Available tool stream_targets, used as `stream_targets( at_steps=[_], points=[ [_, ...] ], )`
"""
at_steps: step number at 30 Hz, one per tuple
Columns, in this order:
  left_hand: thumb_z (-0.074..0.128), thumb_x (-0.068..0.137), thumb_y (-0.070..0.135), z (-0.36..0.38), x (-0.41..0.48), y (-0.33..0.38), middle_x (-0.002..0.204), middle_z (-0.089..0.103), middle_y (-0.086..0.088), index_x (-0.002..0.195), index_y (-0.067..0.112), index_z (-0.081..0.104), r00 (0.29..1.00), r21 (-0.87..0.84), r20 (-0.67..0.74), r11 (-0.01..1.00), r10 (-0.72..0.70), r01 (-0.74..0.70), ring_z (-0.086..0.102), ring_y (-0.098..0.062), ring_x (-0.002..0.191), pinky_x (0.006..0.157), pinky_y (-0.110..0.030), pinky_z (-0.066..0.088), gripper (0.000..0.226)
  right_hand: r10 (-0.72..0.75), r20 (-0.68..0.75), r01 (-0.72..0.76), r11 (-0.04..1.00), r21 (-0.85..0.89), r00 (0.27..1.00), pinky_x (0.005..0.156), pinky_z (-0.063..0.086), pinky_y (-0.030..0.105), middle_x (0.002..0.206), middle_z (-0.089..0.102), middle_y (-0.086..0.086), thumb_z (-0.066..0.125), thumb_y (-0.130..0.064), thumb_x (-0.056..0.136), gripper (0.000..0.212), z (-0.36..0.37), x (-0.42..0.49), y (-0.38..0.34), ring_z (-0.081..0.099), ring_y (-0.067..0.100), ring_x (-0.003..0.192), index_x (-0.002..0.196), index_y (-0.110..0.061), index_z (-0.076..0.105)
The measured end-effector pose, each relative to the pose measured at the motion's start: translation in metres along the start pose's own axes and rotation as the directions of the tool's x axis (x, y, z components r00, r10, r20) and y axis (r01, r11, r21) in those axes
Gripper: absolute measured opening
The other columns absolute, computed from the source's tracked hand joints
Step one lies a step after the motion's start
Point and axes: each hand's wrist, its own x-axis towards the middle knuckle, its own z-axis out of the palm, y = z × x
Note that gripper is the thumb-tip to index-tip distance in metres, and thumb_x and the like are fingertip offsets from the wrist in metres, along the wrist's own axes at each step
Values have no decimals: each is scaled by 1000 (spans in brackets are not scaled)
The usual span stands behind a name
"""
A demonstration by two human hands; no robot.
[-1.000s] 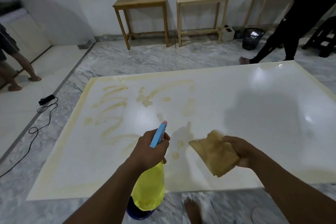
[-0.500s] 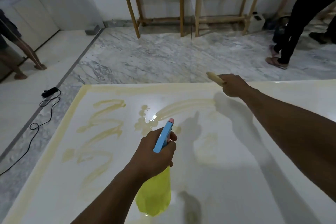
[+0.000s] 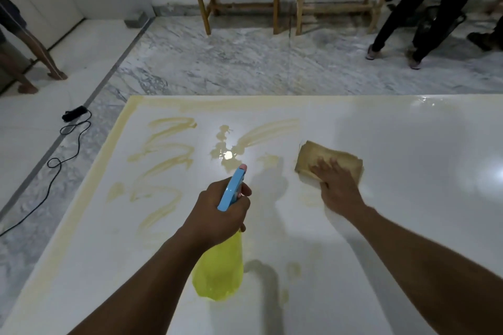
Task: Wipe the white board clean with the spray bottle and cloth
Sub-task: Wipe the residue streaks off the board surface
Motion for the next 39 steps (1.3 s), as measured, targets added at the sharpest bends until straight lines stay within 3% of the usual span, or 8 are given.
stream_targets(
  at_steps=[8, 13, 18, 21, 28, 32, 34, 39],
  points=[
    [61, 96, 11, -19, -145, -32, 100, 72, -21, 95, 12, 66, 998, -3, 29, 999, 47, -47, 70, -17, 57, 50, -16, 50, 5, -41, -48, 43, 998, 40, 998, 107, 34, 57, 145, 54, -3, 36, -11, 81, 59, 46, -248, -99, 40, 30, 141, 131, -29, 63],
    [59, 96, 10, -31, -194, -45, 104, 69, -29, 97, 3, 66, 997, -9, 65, 999, 34, -33, 68, -25, 58, 50, -20, 51, 10, 162, 93, -181, 948, 260, 982, 86, 53, 39, 104, 76, 6, 58, -3, 80, 35, 0, -272, -136, 71, 31, 99, 94, -32, 74],
    [59, 96, 8, -42, -190, -33, 103, 68, -32, 98, 0, 66, 992, 3, 61, 994, 107, -107, 66, -24, 58, 49, -17, 51, 11, 186, 592, -617, 125, 777, 784, 87, 54, 49, 110, 70, 23, 56, -17, 92, 26, -71, -240, -134, 69, 39, 99, 109, -2, 70],
    [60, 96, 10, -47, -164, -24, 104, 68, -30, 96, 5, 65, 993, -29, 51, 994, 108, -107, 69, -27, 61, 50, -18, 51, 7, 61, 676, -677, 0, 736, 734, 99, 47, 61, 132, 60, 28, 69, -13, 85, 44, -69, -220, -120, 57, 49, 121, 129, -12, 63],
    [61, 96, 11, -53, -59, -7, 97, 69, -26, 96, 14, 66, 996, -38, 69, 998, 58, -56, 70, -26, 59, 56, -27, 59, 6, 65, 576, -570, 270, 776, 815, 77, 59, 47, 106, 70, 24, 87, -10, 49, 86, -109, -35, -78, 70, 37, 91, 128, 3, 56],
    [61, 97, 11, -57, 17, 4, 88, 68, -16, 96, 17, 66, 998, -29, 54, 999, 20, -18, 68, -24, 62, 54, -23, 57, 8, 206, 296, -350, 715, 605, 933, 62, 49, 32, 88, 67, 16, 60, -11, 62, 47, -147, 113, -70, 64, 31, 77, 108, -3, 66],
    [60, 97, 11, -57, 46, 7, 96, 71, -18, 98, 17, 66, 999, -30, 36, 1000, 5, -4, 70, -22, 61, 52, -17, 52, 8, 242, 154, -281, 901, 329, 958, 65, 41, 30, 101, 64, 15, 54, -9, 76, 37, -147, 170, -75, 58, 29, 87, 111, -15, 66],
    [61, 97, 11, -51, 86, -2, 97, 73, -14, 97, 20, 66, 1000, -33, 20, 999, 23, -23, 71, -18, 58, 53, -15, 52, 10, 197, 212, -237, 954, 183, 957, 110, 31, 24, 150, 47, 13, 49, -25, 82, 58, -62, 233, -40, 44, 33, 137, 139, -19, 56]
  ],
)
